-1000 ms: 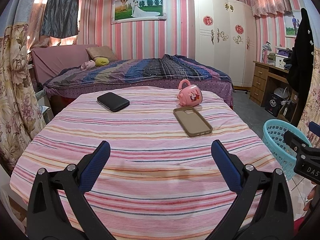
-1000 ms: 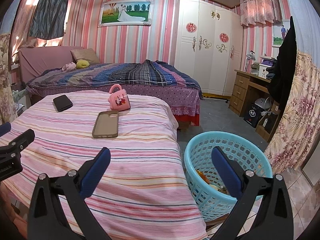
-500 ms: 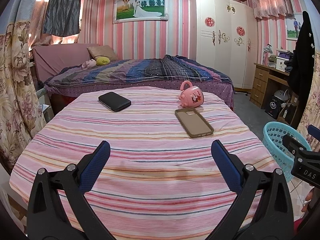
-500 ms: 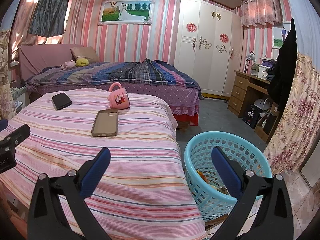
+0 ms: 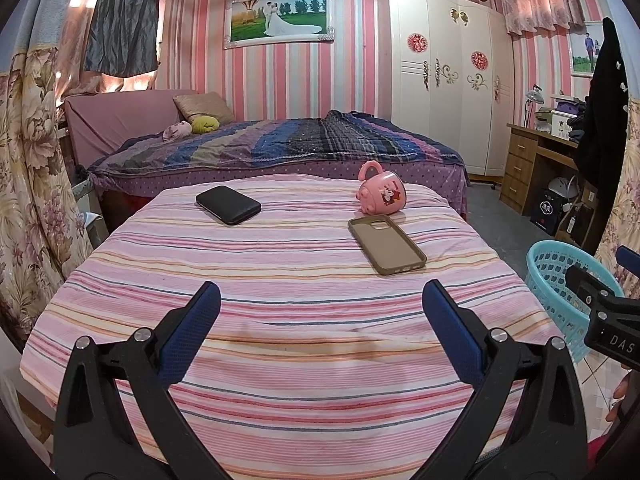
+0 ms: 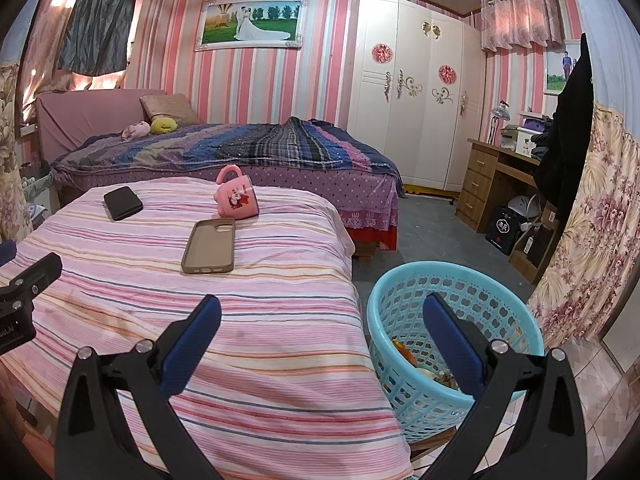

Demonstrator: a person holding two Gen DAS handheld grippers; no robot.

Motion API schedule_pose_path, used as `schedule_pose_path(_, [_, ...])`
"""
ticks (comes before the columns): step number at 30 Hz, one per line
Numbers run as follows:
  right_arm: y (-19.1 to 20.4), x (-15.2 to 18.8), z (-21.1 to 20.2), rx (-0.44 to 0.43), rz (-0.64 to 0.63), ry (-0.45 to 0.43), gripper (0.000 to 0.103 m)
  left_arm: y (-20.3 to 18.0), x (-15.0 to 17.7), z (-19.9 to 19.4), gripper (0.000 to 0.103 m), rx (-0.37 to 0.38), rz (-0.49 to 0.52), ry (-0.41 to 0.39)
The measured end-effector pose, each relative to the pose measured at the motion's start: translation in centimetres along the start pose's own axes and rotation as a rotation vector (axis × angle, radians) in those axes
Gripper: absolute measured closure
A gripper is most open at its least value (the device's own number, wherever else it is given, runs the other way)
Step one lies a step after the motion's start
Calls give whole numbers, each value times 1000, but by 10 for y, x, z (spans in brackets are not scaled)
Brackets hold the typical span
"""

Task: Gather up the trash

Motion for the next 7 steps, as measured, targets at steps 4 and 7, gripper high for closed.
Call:
schedule_pose_path(4, [-1, 1, 0, 0, -1, 0, 4, 0, 0, 0, 5, 1, 2, 1])
schedule_pose_path(7, [-1, 1, 1, 0, -1, 2, 5, -1, 1, 1, 5, -3, 12, 3])
Point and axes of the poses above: each gripper's, at about its wrist camera, not at the fingertips, and z roughly the way its jaws point, y to its left, x to its underside, the point moved 1 cm from there along z, roughly the way its jaws point, and after that the axes turned 15 degrees about -z, right-handed, at the moved point
